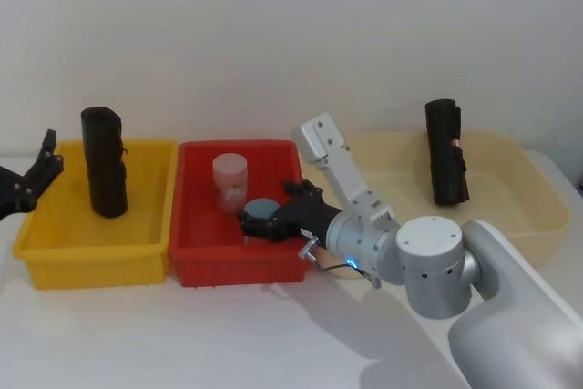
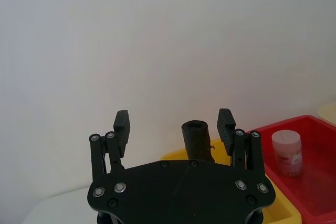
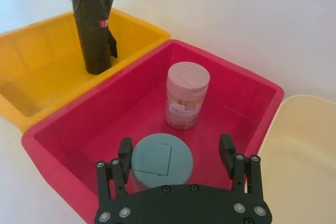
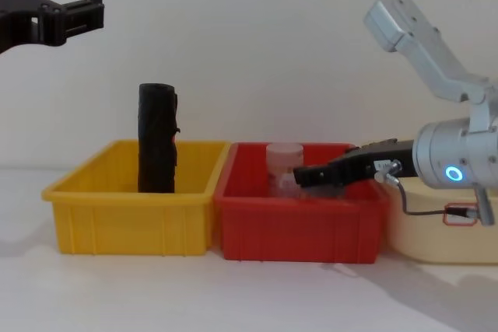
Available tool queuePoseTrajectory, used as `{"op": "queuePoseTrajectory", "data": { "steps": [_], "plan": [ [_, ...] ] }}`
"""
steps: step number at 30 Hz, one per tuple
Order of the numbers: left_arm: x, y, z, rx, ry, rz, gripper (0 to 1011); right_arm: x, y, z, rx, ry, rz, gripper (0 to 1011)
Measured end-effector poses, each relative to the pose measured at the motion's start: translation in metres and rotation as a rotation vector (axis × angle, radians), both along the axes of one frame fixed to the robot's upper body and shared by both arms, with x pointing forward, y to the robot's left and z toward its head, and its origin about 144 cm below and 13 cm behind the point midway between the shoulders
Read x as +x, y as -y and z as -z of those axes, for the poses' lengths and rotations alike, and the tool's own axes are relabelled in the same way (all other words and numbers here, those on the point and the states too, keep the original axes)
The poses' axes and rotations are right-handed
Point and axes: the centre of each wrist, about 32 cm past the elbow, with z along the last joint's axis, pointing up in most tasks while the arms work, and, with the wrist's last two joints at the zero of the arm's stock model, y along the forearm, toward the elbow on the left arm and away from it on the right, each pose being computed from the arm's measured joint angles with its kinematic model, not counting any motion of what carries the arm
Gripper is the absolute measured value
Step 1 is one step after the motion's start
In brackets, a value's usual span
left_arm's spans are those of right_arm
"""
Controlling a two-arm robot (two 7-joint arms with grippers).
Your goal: Pick up the garbage bag with the one hand and transfer it to the other hand.
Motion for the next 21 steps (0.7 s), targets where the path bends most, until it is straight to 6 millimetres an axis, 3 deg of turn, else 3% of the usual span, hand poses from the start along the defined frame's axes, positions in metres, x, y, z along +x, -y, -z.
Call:
{"op": "queuePoseTrajectory", "data": {
  "steps": [21],
  "plan": [
    [0.0000,0.0000,0.0000,0.000,0.000,0.000,1000,-0.0023,0.0004,0.0036,-0.032,-0.022,-0.038,1001]
  ]
}}
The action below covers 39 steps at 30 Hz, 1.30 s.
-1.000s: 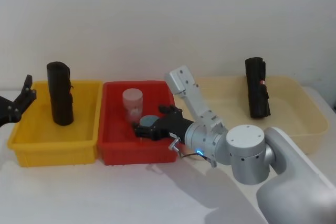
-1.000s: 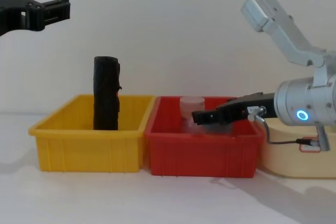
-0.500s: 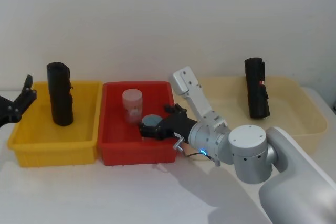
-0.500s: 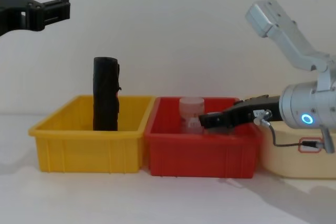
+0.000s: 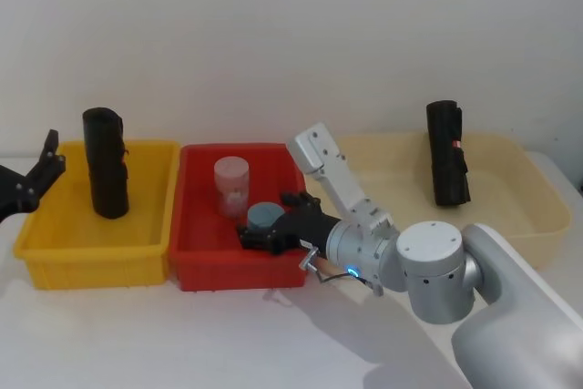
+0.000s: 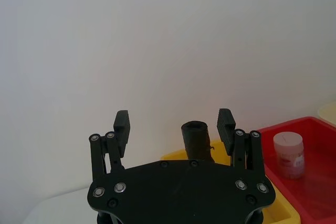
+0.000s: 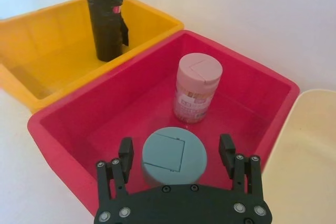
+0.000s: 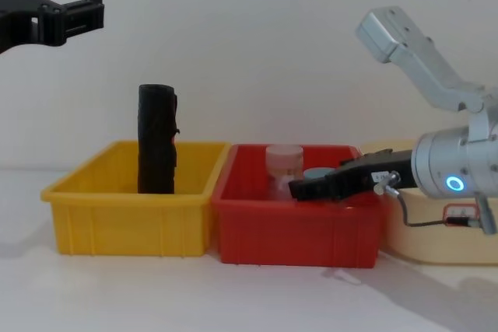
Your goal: Pick up the garbage bag with the one hand and transfer it to the other hand.
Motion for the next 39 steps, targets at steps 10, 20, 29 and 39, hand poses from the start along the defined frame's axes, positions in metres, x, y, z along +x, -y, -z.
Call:
{"op": "queuePoseTrajectory", "data": {
  "steps": [10,20,29,39],
  "plan": [
    [0.000,0.000,0.000,0.000,0.000,0.000,1000,-0.003,-0.002,0.000,0.017,-0.026,-0.006,866],
    [0.000,0.000,0.000,0.000,0.000,0.000,1000,-0.004,-0.004,-0.002,0.057,-0.032,0.019,665],
    [0.000,0.000,0.000,0.000,0.000,0.000,1000,-0.003,-0.006,-0.007,0.097,-0.020,0.042,666],
    [0.000,0.000,0.000,0.000,0.000,0.000,1000,0.004,-0.004,-0.028,0.176,0.042,0.096,666]
  ]
}}
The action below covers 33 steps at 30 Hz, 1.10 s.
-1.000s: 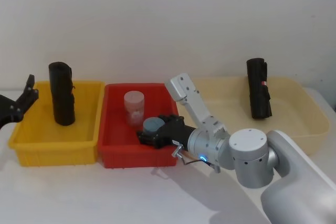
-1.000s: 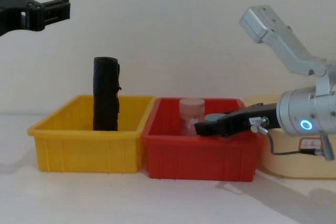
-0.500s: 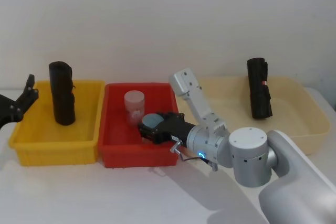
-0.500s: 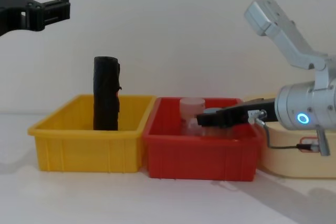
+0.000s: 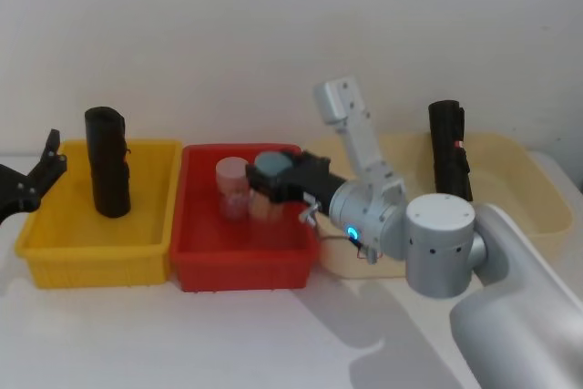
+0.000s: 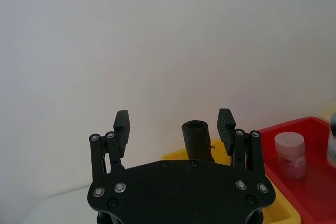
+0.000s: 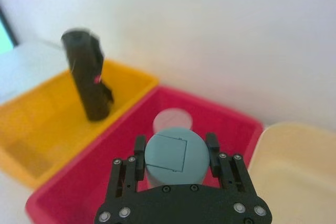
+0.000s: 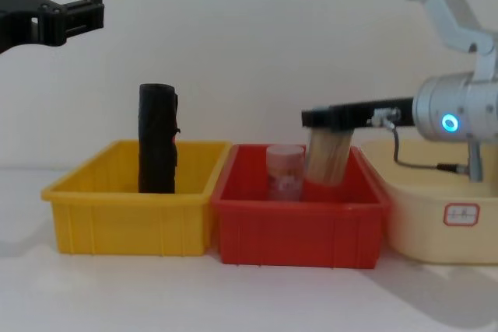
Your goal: Pick up the garbage bag with the one hand and transfer it to the other hand.
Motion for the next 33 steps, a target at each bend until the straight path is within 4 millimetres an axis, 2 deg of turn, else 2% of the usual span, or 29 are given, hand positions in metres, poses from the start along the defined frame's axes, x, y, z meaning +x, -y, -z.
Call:
{"op": "queuePoseTrajectory", "data": {
  "steps": [8,16,23,33],
  "plan": [
    [0.000,0.000,0.000,0.000,0.000,0.000,1000,0.008,0.010,-0.018,0.046,0.093,0.086,666],
    [0.000,0.000,0.000,0.000,0.000,0.000,1000,0.016,0.028,-0.026,0.060,0.163,0.184,665],
    [0.000,0.000,0.000,0.000,0.000,0.000,1000,0.024,0.050,-0.020,0.033,0.192,0.274,666],
    [0.000,0.000,0.000,0.000,0.000,0.000,1000,0.030,0.069,-0.006,-0.016,0.172,0.330,665]
  ]
}}
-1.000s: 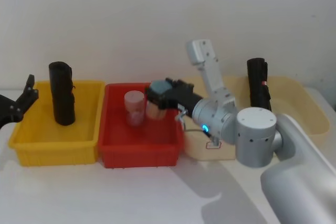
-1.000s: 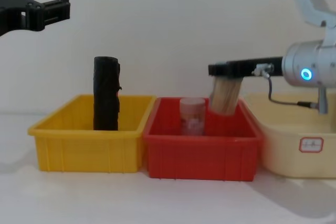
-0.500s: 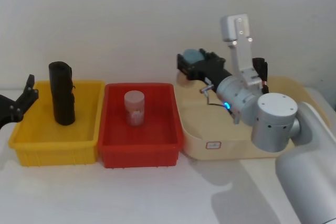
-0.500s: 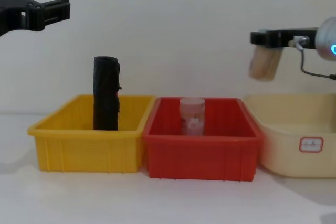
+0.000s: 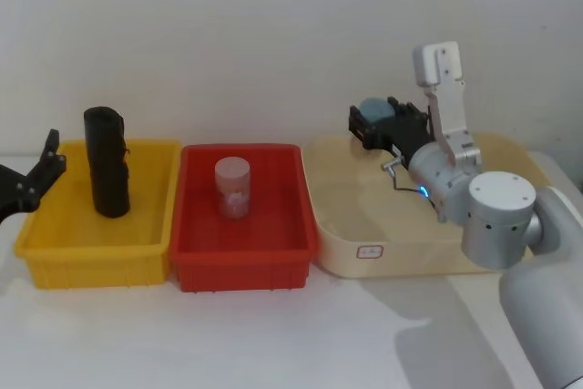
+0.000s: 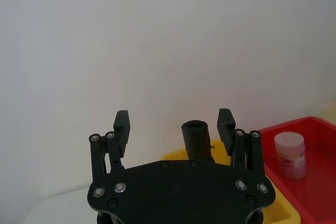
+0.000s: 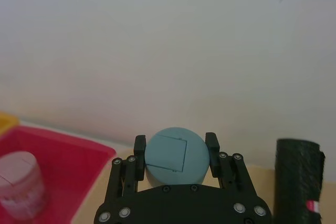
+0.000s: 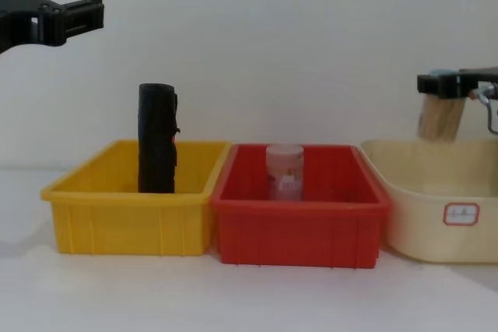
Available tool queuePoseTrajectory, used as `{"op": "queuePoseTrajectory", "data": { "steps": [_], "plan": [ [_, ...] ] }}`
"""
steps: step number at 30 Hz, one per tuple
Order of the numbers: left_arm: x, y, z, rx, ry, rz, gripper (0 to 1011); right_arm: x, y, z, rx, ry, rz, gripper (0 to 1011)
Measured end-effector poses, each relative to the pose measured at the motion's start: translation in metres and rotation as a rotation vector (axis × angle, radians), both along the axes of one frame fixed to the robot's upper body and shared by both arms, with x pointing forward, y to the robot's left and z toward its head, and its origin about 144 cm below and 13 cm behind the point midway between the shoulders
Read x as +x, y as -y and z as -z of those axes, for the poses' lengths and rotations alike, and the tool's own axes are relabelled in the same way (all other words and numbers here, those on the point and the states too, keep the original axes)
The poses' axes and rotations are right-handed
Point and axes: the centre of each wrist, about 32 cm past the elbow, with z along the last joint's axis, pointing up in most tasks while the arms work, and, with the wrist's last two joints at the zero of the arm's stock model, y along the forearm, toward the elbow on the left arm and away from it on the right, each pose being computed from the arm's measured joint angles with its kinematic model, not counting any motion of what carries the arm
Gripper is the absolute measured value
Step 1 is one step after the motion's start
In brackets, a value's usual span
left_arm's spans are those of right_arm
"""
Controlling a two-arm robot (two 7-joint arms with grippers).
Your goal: Pick up the garbage bag with the one hand and transfer it to the other hand.
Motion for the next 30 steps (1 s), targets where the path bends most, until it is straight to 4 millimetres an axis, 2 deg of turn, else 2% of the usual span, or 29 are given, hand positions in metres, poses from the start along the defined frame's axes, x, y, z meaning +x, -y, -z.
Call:
{"op": "queuePoseTrajectory", "data": {
  "steps": [5,7,8,9,12,16,30],
  "plan": [
    [0.000,0.000,0.000,0.000,0.000,0.000,1000,0.000,0.008,0.008,-0.022,-0.024,0.005,679],
    [0.000,0.000,0.000,0.000,0.000,0.000,1000,-0.001,0.010,0.011,-0.031,-0.035,0.000,738],
    [0.000,0.000,0.000,0.000,0.000,0.000,1000,-0.002,0.012,0.013,-0.036,-0.043,-0.002,803],
    [0.000,0.000,0.000,0.000,0.000,0.000,1000,-0.002,0.012,0.013,-0.036,-0.043,-0.002,803],
    [0.000,0.000,0.000,0.000,0.000,0.000,1000,-0.004,0.014,0.016,-0.042,-0.055,-0.009,909],
    [0.000,0.000,0.000,0.000,0.000,0.000,1000,-0.008,0.016,0.018,-0.040,-0.061,-0.016,997],
    [0.000,0.000,0.000,0.000,0.000,0.000,1000,-0.024,0.019,0.011,0.044,-0.032,-0.054,1004]
  ]
}}
